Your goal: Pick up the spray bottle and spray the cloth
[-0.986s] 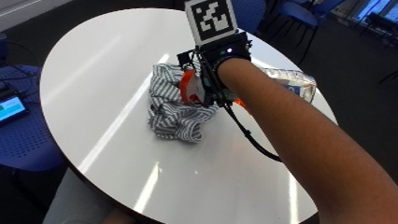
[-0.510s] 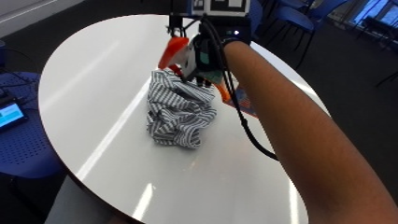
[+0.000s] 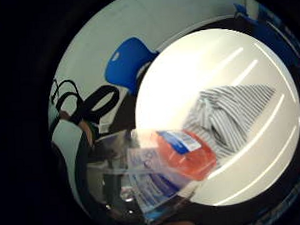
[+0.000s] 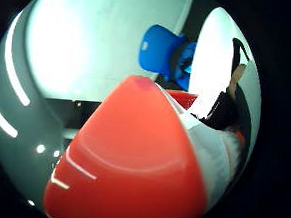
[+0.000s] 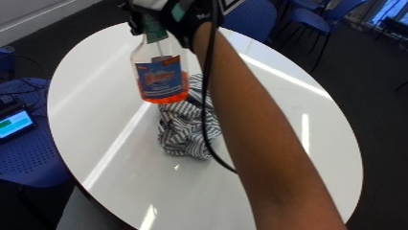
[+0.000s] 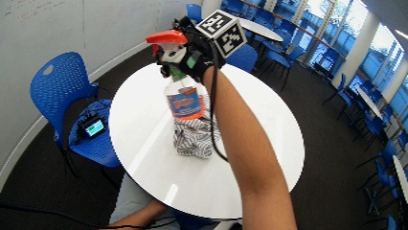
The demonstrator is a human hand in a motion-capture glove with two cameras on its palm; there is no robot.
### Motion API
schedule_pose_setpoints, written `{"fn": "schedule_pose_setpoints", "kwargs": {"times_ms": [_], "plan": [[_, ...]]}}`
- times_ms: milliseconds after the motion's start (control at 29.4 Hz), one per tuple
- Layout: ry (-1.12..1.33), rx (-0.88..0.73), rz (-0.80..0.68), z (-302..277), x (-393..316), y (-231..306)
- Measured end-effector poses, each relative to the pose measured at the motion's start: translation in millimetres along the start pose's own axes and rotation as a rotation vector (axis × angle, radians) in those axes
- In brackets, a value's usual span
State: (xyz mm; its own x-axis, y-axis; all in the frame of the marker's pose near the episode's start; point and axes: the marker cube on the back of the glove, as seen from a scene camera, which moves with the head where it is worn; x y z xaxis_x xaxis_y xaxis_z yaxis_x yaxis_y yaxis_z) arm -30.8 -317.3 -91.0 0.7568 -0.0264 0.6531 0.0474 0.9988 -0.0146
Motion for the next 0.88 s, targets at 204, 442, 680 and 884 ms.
{"fn": "schedule_pose_setpoints", "kwargs": {"times_ms": [204,442,680,884], "plan": [[-0.381,0.33,-0.008,38,3,-24],[-0.375,0.433,0.048,67,25,-38],[-0.305,0.474,0.047,63,28,-38],[-0.272,0.482,0.017,62,17,-33]]}}
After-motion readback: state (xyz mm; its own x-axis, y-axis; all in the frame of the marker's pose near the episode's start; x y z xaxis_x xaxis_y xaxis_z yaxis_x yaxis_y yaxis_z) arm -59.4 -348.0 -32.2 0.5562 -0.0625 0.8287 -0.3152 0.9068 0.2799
